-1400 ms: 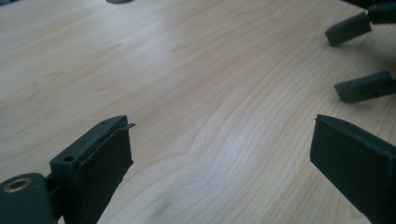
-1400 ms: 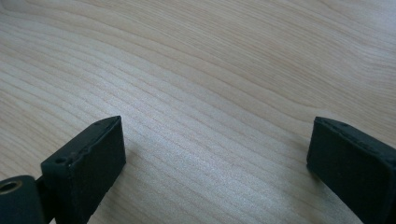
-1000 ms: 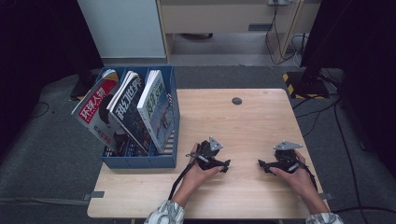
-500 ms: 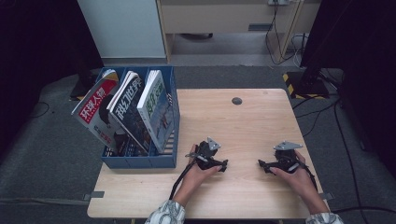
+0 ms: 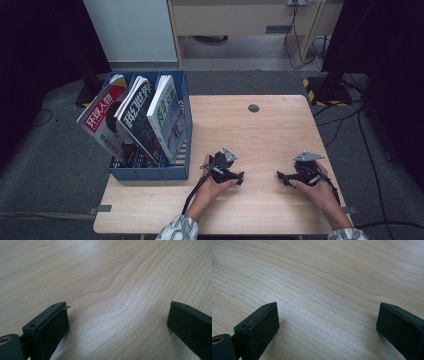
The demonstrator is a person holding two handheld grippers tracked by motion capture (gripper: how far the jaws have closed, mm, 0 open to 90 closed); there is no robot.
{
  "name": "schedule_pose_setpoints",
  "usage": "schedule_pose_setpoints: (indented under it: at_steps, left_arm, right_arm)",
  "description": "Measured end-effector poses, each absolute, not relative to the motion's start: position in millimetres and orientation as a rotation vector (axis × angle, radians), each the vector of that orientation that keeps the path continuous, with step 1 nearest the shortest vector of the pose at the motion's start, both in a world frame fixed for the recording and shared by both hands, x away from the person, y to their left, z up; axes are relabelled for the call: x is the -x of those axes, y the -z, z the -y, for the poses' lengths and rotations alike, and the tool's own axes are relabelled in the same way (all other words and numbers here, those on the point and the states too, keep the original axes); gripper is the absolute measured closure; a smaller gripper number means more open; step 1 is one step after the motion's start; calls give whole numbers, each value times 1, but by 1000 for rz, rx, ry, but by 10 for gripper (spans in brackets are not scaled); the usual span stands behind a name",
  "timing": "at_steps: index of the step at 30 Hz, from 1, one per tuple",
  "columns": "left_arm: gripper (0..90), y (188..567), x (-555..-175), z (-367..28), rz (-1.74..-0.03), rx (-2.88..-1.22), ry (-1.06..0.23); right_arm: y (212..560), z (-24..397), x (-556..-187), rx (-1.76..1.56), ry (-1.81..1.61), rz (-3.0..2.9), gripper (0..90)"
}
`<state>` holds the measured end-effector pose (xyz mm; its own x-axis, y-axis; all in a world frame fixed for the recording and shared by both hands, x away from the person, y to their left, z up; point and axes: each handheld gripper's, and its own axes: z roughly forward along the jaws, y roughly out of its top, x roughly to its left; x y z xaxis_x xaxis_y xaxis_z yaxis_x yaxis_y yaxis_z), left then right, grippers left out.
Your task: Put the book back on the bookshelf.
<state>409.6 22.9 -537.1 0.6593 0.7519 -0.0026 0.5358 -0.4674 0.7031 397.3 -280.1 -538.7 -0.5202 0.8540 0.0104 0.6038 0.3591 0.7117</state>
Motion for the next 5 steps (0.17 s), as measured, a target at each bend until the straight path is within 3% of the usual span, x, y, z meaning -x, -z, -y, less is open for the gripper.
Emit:
schedule_pose_setpoints:
  at_steps: [5]
  left_arm:
    - [26,537,-410,-23,-991,-2186,-400]
  right_arm:
    - [538,281,-395,-1281,-955,-2266,48]
